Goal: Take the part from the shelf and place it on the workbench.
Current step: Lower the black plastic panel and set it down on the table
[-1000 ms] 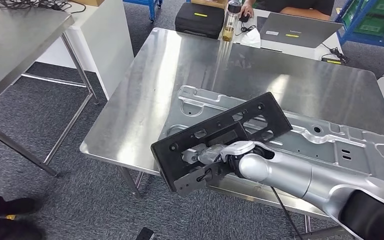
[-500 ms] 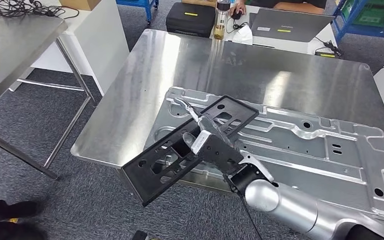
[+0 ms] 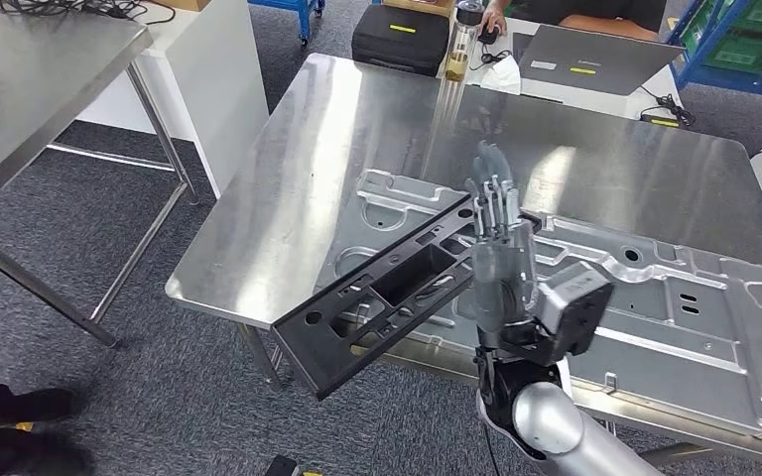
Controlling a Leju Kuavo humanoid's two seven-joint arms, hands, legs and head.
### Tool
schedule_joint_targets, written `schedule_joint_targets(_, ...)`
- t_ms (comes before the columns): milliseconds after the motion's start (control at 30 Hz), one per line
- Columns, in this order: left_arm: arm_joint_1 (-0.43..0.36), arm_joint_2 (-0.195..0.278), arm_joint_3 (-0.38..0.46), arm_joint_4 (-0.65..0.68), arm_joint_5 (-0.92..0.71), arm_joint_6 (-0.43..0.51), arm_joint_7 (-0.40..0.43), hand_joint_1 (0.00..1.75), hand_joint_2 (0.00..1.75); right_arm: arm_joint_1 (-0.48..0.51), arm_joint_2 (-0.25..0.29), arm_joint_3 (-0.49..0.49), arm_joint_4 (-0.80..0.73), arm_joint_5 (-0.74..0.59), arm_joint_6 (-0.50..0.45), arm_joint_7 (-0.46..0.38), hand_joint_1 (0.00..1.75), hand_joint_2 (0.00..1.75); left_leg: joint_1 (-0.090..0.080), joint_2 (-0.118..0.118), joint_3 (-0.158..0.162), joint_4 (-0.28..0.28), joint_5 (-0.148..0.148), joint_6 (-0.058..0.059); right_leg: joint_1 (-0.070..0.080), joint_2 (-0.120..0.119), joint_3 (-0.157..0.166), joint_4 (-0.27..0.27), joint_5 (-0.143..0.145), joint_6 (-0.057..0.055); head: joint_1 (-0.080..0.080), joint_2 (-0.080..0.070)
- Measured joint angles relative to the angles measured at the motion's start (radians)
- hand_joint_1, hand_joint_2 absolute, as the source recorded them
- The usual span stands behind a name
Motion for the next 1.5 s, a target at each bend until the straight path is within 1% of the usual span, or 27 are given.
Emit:
schedule_joint_targets(33, 0.000, 0.000, 0.000, 0.000, 0.000, 0.000, 0.000, 0.00, 0.00, 0.011, 0.006, -0.016, -0.025, -0.031, -0.006, -0.024, 0.00, 1.75, -0.002, 0.000, 0.001, 0.000, 0.000, 0.000, 0.001, 0.000, 0.013, -0.027, 0.025, -0.005, 0.005, 0.000)
schedule_joint_targets(100, 0.000, -0.002, 0.000, 0.000, 0.002, 0.001, 0.003, 0.00, 0.00, 0.028, 0.020, -0.053, -0.076, -0.091, -0.008, -0.072, 0.00, 1.75, -0.004, -0.001, 0.003, -0.001, -0.001, 0.001, 0.007, 0.001, 0.076, -0.156, 0.094, -0.023, 0.010, 0.000)
schedule_joint_targets(167, 0.000, -0.005, 0.000, 0.000, 0.006, 0.003, 0.010, 0.00, 0.00, 0.043, 0.036, -0.093, -0.139, -0.138, -0.008, -0.112, 0.00, 1.75, -0.006, -0.002, 0.001, -0.001, 0.000, -0.003, 0.014, 0.002, 0.125, -0.260, 0.125, -0.038, 0.010, 0.000)
schedule_joint_targets(267, 0.002, -0.008, 0.000, 0.000, 0.012, 0.005, 0.019, 0.00, 0.00, 0.060, 0.048, -0.141, -0.227, -0.161, -0.008, -0.130, 0.00, 1.75, -0.004, -0.001, -0.002, -0.006, 0.004, -0.016, 0.019, 0.003, 0.136, -0.293, 0.128, -0.047, 0.011, 0.000)
schedule_joint_targets(333, 0.002, -0.007, 0.000, 0.000, 0.015, 0.008, 0.024, 0.00, 0.00, 0.070, 0.058, -0.163, -0.273, -0.160, -0.008, -0.134, 0.00, 1.75, -0.005, -0.001, -0.007, 0.009, -0.012, -0.026, 0.014, 0.001, 0.146, -0.314, 0.139, -0.051, 0.007, 0.000)
schedule_joint_targets(367, 0.001, -0.006, 0.000, 0.000, 0.017, 0.009, 0.025, 0.00, 0.00, 0.075, 0.064, -0.173, -0.293, -0.159, -0.008, -0.140, 0.00, 1.75, -0.005, -0.001, -0.022, 0.044, -0.036, -0.031, 0.011, 0.000, 0.150, -0.322, 0.144, -0.053, 0.000, 0.000)
schedule_joint_targets(433, 0.002, -0.003, 0.000, 0.000, 0.020, 0.011, 0.027, 0.00, 0.00, 0.090, 0.077, -0.190, -0.328, -0.161, -0.007, -0.162, 0.00, 1.75, -0.002, -0.001, -0.075, 0.160, -0.098, -0.038, 0.010, -0.001, 0.152, -0.325, 0.146, -0.057, -0.017, 0.000)
schedule_joint_targets(467, 0.002, -0.002, 0.000, 0.000, 0.021, 0.011, 0.027, 0.00, 0.00, 0.099, 0.082, -0.199, -0.343, -0.164, -0.007, -0.174, 0.00, 1.75, -0.001, -0.001, -0.099, 0.213, -0.117, -0.041, 0.010, -0.001, 0.151, -0.325, 0.146, -0.057, -0.023, 0.000)
schedule_joint_targets(500, 0.002, -0.001, 0.000, 0.000, 0.022, 0.011, 0.027, 0.00, 0.00, 0.107, 0.087, -0.207, -0.356, -0.166, -0.007, -0.182, 0.00, 1.75, -0.001, -0.001, -0.109, 0.237, -0.119, -0.043, 0.010, -0.001, 0.151, -0.323, 0.146, -0.057, -0.028, 0.000)
schedule_joint_targets(533, 0.002, 0.000, 0.000, 0.000, 0.023, 0.011, 0.027, 0.00, 0.00, 0.113, 0.090, -0.216, -0.370, -0.167, -0.007, -0.187, 0.00, 1.75, -0.001, -0.001, -0.102, 0.225, -0.101, -0.045, 0.009, 0.000, 0.151, -0.321, 0.145, -0.056, -0.032, 0.000)
schedule_joint_targets(633, 0.002, 0.004, 0.001, 0.000, 0.024, 0.010, 0.029, 0.00, 0.00, 0.131, 0.097, -0.251, -0.412, -0.167, -0.007, -0.194, 0.00, 1.75, 0.001, 0.000, -0.011, 0.056, -0.017, -0.043, 0.008, 0.005, 0.148, -0.304, 0.135, -0.044, -0.040, 0.000)
schedule_joint_targets(700, 0.001, 0.005, 0.001, 0.000, 0.024, 0.008, 0.034, 0.00, 0.00, 0.141, 0.100, -0.277, -0.438, -0.167, -0.007, -0.195, 0.00, 1.75, -0.002, -0.002, 0.020, -0.005, -0.007, -0.031, 0.009, 0.007, 0.141, -0.293, 0.129, -0.034, -0.040, 0.000)
schedule_joint_targets(800, 0.002, 0.005, 0.001, 0.000, 0.023, 0.005, 0.069, 0.00, 0.00, 0.160, 0.100, -0.319, -0.473, -0.177, -0.007, -0.195, 0.00, 1.75, -0.003, -0.004, 0.017, -0.010, -0.002, -0.010, 0.005, 0.009, 0.137, -0.286, 0.125, -0.020, -0.036, 0.000)
schedule_joint_targets(867, 0.002, 0.003, 0.001, 0.000, 0.021, 0.003, 0.090, 0.00, 0.00, 0.175, 0.098, -0.352, -0.495, -0.195, -0.007, -0.195, 0.00, 1.75, 0.001, -0.004, 0.013, -0.014, 0.007, 0.001, 0.002, 0.010, 0.119, -0.238, 0.083, -0.008, -0.028, 0.000)
schedule_joint_targets(933, 0.002, 0.001, 0.001, 0.000, 0.020, 0.003, 0.097, 0.00, 0.00, 0.190, 0.093, -0.384, -0.515, -0.213, -0.007, -0.195, 0.00, 1.75, 0.000, -0.005, 0.007, -0.014, 0.012, 0.007, -0.004, 0.010, 0.075, -0.121, 0.007, 0.004, -0.015, 0.000)
schedule_joint_targets(967, 0.002, 0.000, 0.001, 0.000, 0.020, 0.003, 0.099, 0.00, 0.00, 0.197, 0.091, -0.397, -0.521, -0.219, -0.007, -0.195, 0.00, 1.75, 0.000, -0.005, 0.003, -0.013, 0.014, 0.009, -0.006, 0.010, 0.053, -0.063, -0.021, 0.008, -0.009, 0.000)
schedule_joint_targets(1000, 0.002, 0.000, 0.001, 0.000, 0.020, 0.003, 0.100, 0.00, 0.00, 0.202, 0.090, -0.408, -0.526, -0.223, -0.007, -0.195, 0.00, 1.75, -0.001, -0.004, 0.000, -0.013, 0.016, 0.009, -0.007, 0.010, 0.043, -0.029, -0.032, 0.009, -0.005, 0.000)
schedule_joint_targets(1033, 0.002, 0.000, 0.001, 0.000, 0.020, 0.003, 0.101, 0.00, 0.00, 0.206, 0.089, -0.417, -0.530, -0.225, -0.007, -0.196, 0.00, 1.75, -0.001, -0.005, -0.003, -0.013, 0.018, 0.009, -0.008, 0.010, 0.049, -0.031, -0.023, 0.009, -0.001, 0.000)
schedule_joint_targets(1067, 0.002, 0.000, 0.001, 0.000, 0.020, 0.003, 0.101, 0.00, 0.00, 0.209, 0.089, -0.424, -0.534, -0.226, -0.007, -0.197, 0.00, 1.75, -0.002, -0.005, -0.005, -0.013, 0.021, 0.007, -0.008, 0.010, 0.073, -0.069, 0.003, 0.007, 0.003, 0.000)
schedule_joint_targets(1100, 0.001, 0.000, 0.001, 0.000, 0.020, 0.003, 0.101, 0.00, 0.00, 0.211, 0.089, -0.432, -0.539, -0.227, -0.007, -0.198, 0.00, 1.75, -0.002, -0.006, -0.006, -0.013, 0.024, 0.006, -0.008, 0.010, 0.112, -0.138, 0.039, 0.002, 0.007, 0.000)
schedule_joint_targets(1167, -0.001, -0.002, 0.001, 0.000, 0.020, 0.003, 0.101, 0.00, 0.00, 0.215, 0.086, -0.445, -0.548, -0.235, -0.007, -0.202, 0.00, 1.75, -0.003, -0.009, -0.010, -0.013, 0.031, -0.002, -0.003, 0.011, 0.180, -0.266, 0.085, -0.010, 0.011, 0.000)
schedule_joint_targets(1200, -0.001, -0.003, 0.001, 0.000, 0.020, 0.002, 0.101, 0.00, 0.00, 0.218, 0.084, -0.451, -0.552, -0.242, -0.007, -0.205, 0.00, 1.75, -0.003, -0.011, -0.013, -0.013, 0.035, -0.007, 0.000, 0.011, 0.196, -0.300, 0.095, -0.015, 0.011, 0.000)
schedule_joint_targets(1300, -0.001, -0.003, 0.001, 0.000, 0.020, -0.001, 0.102, 0.00, 0.00, 0.224, 0.078, -0.461, -0.556, -0.265, -0.007, -0.221, 0.00, 1.75, 0.000, -0.010, -0.019, -0.015, 0.046, -0.026, 0.005, 0.009, 0.192, -0.315, 0.111, -0.032, 0.011, 0.000)
schedule_joint_targets(1333, -0.001, -0.003, 0.001, 0.000, 0.020, -0.002, 0.102, 0.00, 0.00, 0.224, 0.076, -0.461, -0.556, -0.269, -0.007, -0.226, 0.00, 1.75, 0.000, -0.008, -0.025, -0.006, 0.034, -0.031, 0.004, 0.007, 0.189, -0.322, 0.121, -0.038, 0.008, 0.000)
schedule_joint_targets(1367, -0.001, -0.002, 0.001, 0.000, 0.020, -0.004, 0.102, 0.00, 0.00, 0.225, 0.075, -0.461, -0.556, -0.273, -0.007, -0.230, 0.00, 1.75, -0.001, -0.006, -0.036, 0.021, 0.006, -0.034, 0.003, 0.004, 0.184, -0.329, 0.133, -0.045, 0.002, 0.000)
schedule_joint_targets(1467, -0.004, -0.001, 0.001, 0.000, 0.020, -0.008, 0.101, 0.00, 0.00, 0.232, 0.073, -0.461, -0.555, -0.283, -0.007, -0.239, 0.00, 1.75, -0.001, -0.002, -0.087, 0.183, -0.118, -0.041, 0.003, 0.000, 0.151, -0.330, 0.160, -0.054, -0.021, 0.000)
schedule_joint_targets(1500, -0.005, -0.001, 0.001, 0.000, 0.020, -0.010, 0.102, 0.00, 0.00, 0.234, 0.073, -0.461, -0.555, -0.286, -0.007, -0.242, 0.00, 1.75, -0.002, -0.002, -0.089, 0.222, -0.140, -0.043, 0.004, -0.001, 0.137, -0.325, 0.167, -0.054, -0.027, 0.000)
